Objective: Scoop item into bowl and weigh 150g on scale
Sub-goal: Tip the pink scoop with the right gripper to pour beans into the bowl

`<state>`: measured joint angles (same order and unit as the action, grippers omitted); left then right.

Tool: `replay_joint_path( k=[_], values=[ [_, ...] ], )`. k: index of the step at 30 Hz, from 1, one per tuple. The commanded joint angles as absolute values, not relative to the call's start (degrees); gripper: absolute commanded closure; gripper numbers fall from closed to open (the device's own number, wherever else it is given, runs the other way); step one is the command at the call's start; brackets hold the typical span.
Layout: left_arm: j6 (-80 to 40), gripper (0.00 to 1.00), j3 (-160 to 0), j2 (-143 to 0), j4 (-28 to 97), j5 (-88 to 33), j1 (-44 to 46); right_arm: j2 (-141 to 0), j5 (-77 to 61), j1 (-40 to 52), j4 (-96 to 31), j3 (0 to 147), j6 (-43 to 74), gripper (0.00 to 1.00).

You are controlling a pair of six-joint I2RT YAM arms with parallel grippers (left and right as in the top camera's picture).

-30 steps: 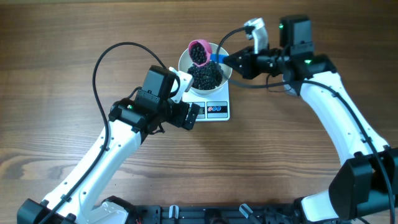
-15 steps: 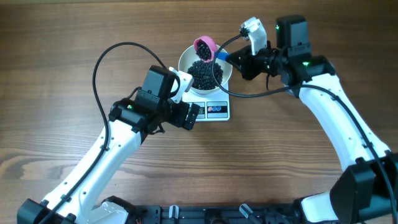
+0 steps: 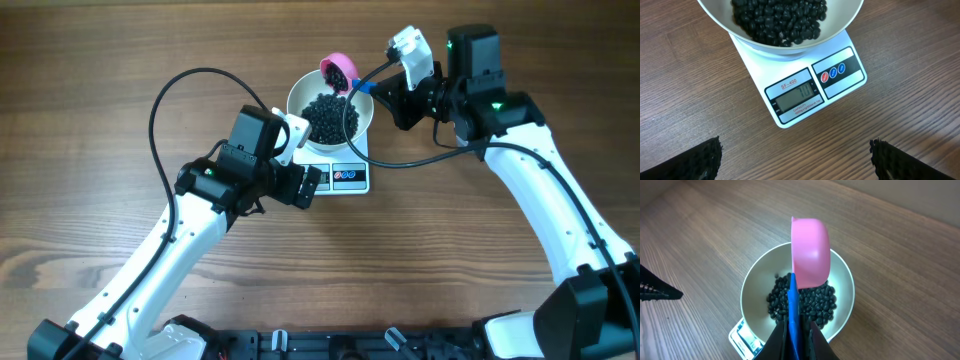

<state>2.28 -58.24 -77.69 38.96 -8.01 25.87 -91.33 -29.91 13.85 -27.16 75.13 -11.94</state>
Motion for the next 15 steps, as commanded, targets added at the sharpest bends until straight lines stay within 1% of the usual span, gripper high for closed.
replay_joint_path(
  k=[1, 15],
  values=[
    [2.76, 0.00, -59.11, -77.17, 38.81, -8.71, 25.61, -87.79, -26.61, 14.20, -27.00, 75.31, -13.58, 0.96],
    [2.76, 0.00, -59.11, -77.17, 38.81, -8.71, 25.61, -84.51, -25.41, 14.31, -27.35, 75.31, -18.44, 0.96]
  ],
)
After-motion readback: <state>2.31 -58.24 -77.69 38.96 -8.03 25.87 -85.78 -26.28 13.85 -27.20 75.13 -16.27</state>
